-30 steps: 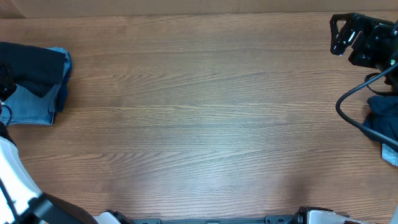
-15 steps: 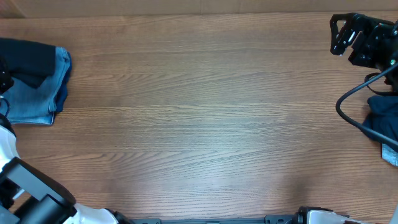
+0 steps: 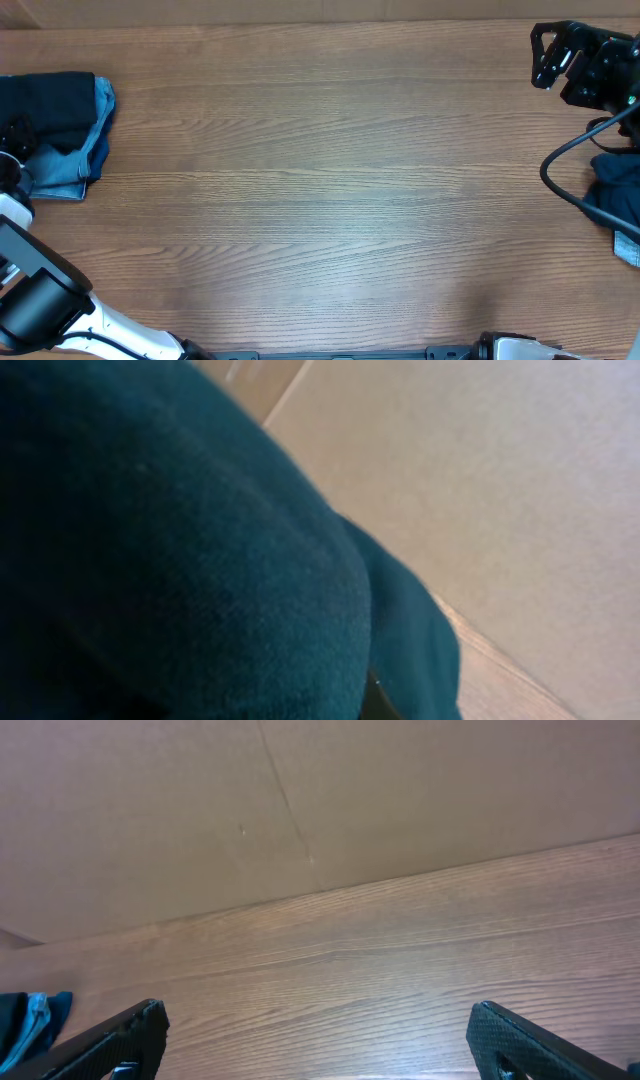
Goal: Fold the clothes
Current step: 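Release the bundle and press it flat on the stack with the left gripper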
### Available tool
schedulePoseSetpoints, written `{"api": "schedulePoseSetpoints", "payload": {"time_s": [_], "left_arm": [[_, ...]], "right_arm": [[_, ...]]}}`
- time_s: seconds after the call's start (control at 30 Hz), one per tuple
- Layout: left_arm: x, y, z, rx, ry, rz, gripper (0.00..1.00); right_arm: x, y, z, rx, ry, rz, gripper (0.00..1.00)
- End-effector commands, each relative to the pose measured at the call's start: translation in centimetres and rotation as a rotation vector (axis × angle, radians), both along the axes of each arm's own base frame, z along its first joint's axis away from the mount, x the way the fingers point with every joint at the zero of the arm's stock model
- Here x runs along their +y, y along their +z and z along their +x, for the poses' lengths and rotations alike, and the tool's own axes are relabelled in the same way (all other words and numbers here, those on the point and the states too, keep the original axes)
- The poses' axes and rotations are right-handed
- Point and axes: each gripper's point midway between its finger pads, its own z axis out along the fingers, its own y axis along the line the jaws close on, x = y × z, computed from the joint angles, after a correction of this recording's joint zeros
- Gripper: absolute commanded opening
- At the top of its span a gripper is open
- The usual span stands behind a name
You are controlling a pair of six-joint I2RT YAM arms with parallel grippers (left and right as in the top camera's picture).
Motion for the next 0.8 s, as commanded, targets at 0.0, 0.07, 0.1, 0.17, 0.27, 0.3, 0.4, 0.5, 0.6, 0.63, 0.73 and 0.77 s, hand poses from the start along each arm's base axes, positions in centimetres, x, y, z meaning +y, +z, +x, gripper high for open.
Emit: {"api": "schedulePoseSetpoints", "payload": {"time_s": [0.0, 0.07, 0.1, 0.17, 0.27, 0.3, 0.4, 0.5, 0.6, 0.63, 0.73, 0.77], "left_arm": [[0.9, 0.0, -0.1, 0.002, 0.002, -0.003, 0.04], [1.3, 0.0, -0.5, 0.001, 0.006, -0.007, 0.07], [1.6, 0.0, -0.8, 0.000, 0.010, -0.012, 0.09], [2.2, 0.1, -1.4, -0.010, 0.021, -0.043, 0.17], [2.1, 0.4, -2.2, -0.035, -0.014, -0.092, 0.24], [1.8, 0.6, -2.4, -0.047, -0.041, -0.108, 0.27], [1.1, 1.2, -3.0, -0.077, -0.115, -0.134, 0.35], [0.7, 2.0, -3.5, -0.098, -0.155, -0.142, 0.47], [0.4, 2.9, -3.6, -0.111, -0.169, -0.126, 0.58], [0.2, 3.6, -3.7, -0.120, -0.176, -0.117, 0.59], [-0.7, 6.1, -3.7, -0.154, -0.212, -0.076, 0.58], [-1.3, 7.6, -3.8, -0.171, -0.228, -0.053, 0.57]], "right_arm": [[-0.2, 0.5, -0.2, -0.015, -0.007, -0.007, 1.00], [-0.2, 0.4, -0.2, -0.015, -0.006, -0.007, 1.00], [-0.2, 0.5, -0.2, -0.015, -0.007, -0.007, 1.00], [-0.2, 0.4, -0.2, -0.015, -0.007, -0.007, 1.00], [-0.2, 0.4, -0.2, -0.015, -0.007, -0.007, 1.00], [-0.2, 0.4, -0.2, -0.015, -0.007, -0.007, 1.00], [-0.2, 0.4, -0.2, -0.015, -0.007, -0.007, 1.00], [-0.2, 0.4, -0.2, -0.015, -0.007, -0.007, 1.00], [-0.2, 0.4, -0.2, -0.015, -0.007, -0.007, 1.00], [-0.2, 0.5, -0.2, -0.015, -0.007, -0.007, 1.00], [-0.2, 0.4, -0.2, -0.015, -0.007, -0.007, 1.00], [-0.2, 0.5, -0.2, -0.015, -0.007, -0.007, 1.00]]}}
